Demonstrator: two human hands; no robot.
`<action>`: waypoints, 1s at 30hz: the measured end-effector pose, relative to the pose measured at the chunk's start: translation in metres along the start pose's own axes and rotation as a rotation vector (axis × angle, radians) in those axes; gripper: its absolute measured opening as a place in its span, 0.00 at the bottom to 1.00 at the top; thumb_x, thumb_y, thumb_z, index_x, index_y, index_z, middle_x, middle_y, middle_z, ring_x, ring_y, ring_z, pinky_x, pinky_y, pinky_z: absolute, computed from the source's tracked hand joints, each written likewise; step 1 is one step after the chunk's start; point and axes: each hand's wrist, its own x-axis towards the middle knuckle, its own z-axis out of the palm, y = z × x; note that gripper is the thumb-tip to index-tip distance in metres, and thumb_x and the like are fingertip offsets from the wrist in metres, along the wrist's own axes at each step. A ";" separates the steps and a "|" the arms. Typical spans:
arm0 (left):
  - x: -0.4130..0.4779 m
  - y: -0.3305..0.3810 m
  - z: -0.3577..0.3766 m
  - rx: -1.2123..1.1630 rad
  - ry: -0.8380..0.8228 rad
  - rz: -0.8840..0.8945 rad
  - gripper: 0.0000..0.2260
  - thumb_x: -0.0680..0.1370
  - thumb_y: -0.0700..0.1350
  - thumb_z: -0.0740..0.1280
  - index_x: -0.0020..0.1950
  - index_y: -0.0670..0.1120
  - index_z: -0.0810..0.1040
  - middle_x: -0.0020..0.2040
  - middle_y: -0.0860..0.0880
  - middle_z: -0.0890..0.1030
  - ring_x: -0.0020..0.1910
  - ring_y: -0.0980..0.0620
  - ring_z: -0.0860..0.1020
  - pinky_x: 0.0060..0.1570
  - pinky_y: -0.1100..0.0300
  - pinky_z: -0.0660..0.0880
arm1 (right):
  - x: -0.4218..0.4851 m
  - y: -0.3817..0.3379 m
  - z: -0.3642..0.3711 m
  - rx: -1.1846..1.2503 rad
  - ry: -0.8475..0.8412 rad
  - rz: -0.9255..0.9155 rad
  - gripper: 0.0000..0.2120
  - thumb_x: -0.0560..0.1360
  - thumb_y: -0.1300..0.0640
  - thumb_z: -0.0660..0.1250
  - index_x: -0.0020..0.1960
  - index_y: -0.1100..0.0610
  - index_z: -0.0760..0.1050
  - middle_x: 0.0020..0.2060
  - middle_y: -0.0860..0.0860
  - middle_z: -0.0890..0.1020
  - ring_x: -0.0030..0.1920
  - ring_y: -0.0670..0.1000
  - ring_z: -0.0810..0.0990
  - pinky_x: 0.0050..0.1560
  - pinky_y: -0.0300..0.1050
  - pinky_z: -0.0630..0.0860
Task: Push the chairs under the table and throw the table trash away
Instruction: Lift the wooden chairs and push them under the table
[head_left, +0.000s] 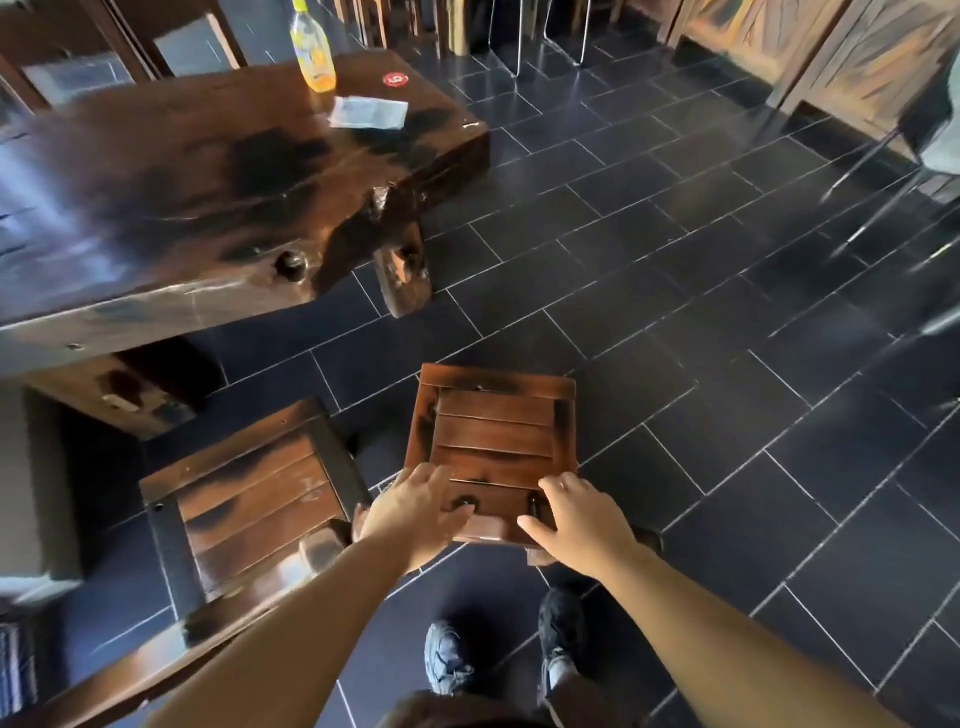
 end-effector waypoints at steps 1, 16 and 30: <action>0.000 -0.002 0.005 0.018 0.013 0.003 0.24 0.74 0.67 0.60 0.66 0.59 0.66 0.64 0.57 0.72 0.65 0.50 0.71 0.59 0.41 0.75 | -0.002 0.001 0.007 -0.021 0.022 0.003 0.31 0.74 0.30 0.51 0.62 0.53 0.72 0.55 0.51 0.79 0.56 0.55 0.79 0.52 0.53 0.77; 0.013 -0.010 0.064 0.175 0.070 0.158 0.41 0.69 0.74 0.47 0.69 0.48 0.70 0.64 0.49 0.75 0.69 0.46 0.70 0.77 0.45 0.48 | -0.003 0.018 0.071 -0.148 0.198 -0.007 0.30 0.71 0.27 0.58 0.48 0.54 0.76 0.42 0.52 0.81 0.44 0.58 0.81 0.50 0.56 0.73; 0.032 -0.027 0.079 0.337 0.177 0.202 0.33 0.70 0.74 0.52 0.45 0.47 0.79 0.43 0.47 0.82 0.45 0.43 0.80 0.50 0.48 0.72 | 0.014 0.022 0.081 -0.082 0.316 -0.046 0.31 0.66 0.25 0.63 0.41 0.54 0.77 0.37 0.51 0.80 0.38 0.57 0.79 0.38 0.50 0.73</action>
